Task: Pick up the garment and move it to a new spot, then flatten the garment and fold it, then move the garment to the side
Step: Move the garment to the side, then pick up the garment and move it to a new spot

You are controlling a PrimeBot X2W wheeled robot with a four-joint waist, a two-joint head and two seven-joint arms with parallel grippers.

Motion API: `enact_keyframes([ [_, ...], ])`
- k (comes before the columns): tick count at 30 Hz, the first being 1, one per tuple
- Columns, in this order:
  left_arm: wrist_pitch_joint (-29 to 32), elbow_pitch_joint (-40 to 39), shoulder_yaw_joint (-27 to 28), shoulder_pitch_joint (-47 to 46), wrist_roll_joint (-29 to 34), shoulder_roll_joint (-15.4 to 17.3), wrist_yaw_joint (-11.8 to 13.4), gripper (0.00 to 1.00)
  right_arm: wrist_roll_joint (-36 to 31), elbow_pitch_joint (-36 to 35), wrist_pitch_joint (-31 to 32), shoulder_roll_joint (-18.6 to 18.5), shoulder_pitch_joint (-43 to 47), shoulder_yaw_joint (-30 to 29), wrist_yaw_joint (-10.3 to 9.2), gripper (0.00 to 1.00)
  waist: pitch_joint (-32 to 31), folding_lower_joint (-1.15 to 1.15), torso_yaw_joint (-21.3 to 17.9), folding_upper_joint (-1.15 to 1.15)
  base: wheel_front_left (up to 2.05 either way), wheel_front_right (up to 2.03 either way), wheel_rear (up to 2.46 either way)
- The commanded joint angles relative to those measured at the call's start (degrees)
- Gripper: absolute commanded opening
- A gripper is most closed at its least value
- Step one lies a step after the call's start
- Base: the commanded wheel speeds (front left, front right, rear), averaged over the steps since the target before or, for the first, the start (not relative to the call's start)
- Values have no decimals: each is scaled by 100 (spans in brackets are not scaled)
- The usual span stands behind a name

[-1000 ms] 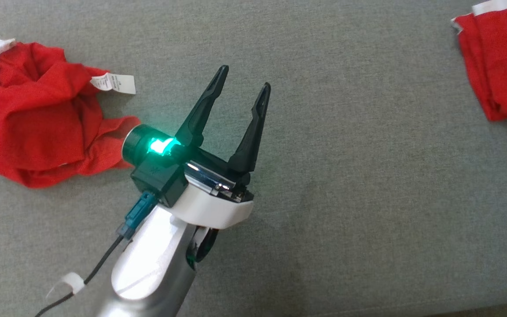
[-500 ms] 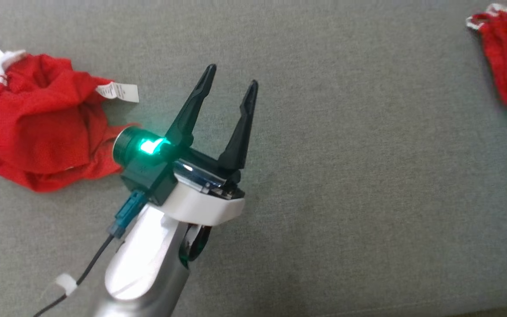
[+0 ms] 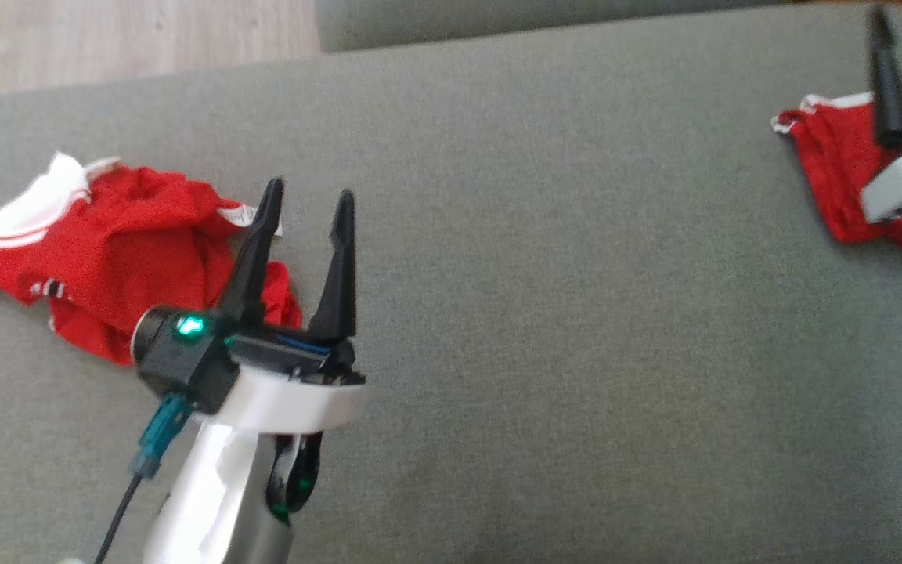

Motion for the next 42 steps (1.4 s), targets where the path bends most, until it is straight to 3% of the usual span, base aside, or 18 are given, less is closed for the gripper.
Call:
enact_keyframes([
  [1, -29, -211, 292, 31, 61, 18, -4, 100, 80, -455, 51, 143, 95, -33, -5, 100, -285, 1, 75, 0, 0, 0, 0],
  [8, -29, -171, 629, 612, 37, 18, -62, 100, 256, -1312, 33, 1246, 921, -209, -5, 100, -725, 1, 109, 0, 0, 0, 0],
  [15, -29, -38, 737, 1128, -5, 18, -115, 100, 468, -1212, -722, 1901, 2068, -148, -5, 100, -984, 1, 165, 0, 0, 0, 0],
  [24, -29, -136, 767, 1533, -54, 18, -145, 100, 391, -780, -1136, 2048, 2922, -128, -5, 100, -1075, 1, 186, 0, 0, 0, 0],
  [42, -29, -96, 796, 1533, -92, 18, -113, 100, 525, -1100, -1149, 2058, 3051, -143, -5, 100, -1059, 1, 228, 0, 0, 0, 0],
])
